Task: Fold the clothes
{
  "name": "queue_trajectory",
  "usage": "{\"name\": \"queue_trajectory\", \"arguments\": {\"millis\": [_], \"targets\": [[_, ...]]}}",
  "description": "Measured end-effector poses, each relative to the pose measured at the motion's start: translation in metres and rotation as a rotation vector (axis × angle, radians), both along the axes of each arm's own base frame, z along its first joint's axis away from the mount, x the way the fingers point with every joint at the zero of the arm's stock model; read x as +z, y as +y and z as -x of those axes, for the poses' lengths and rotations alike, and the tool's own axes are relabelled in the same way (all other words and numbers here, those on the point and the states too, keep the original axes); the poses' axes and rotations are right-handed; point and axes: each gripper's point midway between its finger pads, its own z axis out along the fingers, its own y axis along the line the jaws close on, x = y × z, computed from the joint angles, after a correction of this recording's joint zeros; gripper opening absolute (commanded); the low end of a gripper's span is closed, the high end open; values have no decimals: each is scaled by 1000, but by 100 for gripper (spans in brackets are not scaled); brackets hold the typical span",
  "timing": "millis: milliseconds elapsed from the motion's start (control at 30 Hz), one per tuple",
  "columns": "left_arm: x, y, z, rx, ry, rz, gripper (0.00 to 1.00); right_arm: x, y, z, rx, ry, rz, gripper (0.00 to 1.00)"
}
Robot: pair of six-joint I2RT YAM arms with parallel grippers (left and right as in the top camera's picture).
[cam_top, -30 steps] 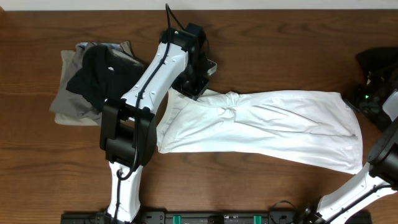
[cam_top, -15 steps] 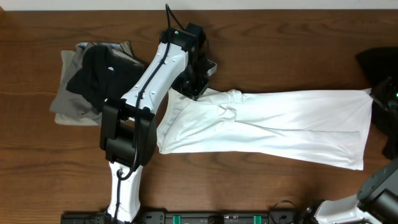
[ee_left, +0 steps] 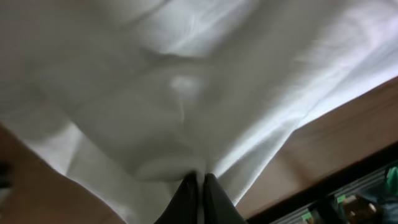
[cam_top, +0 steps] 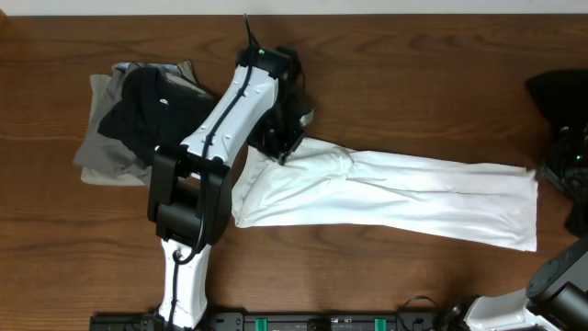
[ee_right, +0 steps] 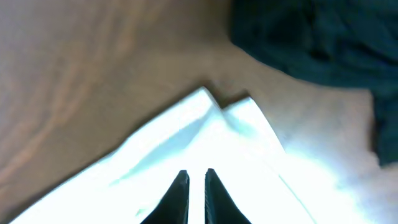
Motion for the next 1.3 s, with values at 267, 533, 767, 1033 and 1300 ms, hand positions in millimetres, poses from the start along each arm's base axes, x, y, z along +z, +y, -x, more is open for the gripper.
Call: {"name": "queue_trajectory", "arguments": {"millis": [267, 533, 767, 1033, 1300], "targets": [[-22, 11, 28, 19, 105, -49, 6, -5, -10, 20, -47, 105, 60, 11], [-27, 8, 23, 26, 82, -35, 23, -4, -2, 15, -51, 72, 8, 33], [-23, 7, 21, 31, 71, -28, 24, -2, 11, 6, -27, 21, -65, 48], [34, 1, 8, 48, -118, 54, 31, -14, 12, -2, 84, -20, -39, 70], [114, 1, 6, 52, -361, 166, 47, -69, 12, 1, 195, 63, -99, 60]]}}
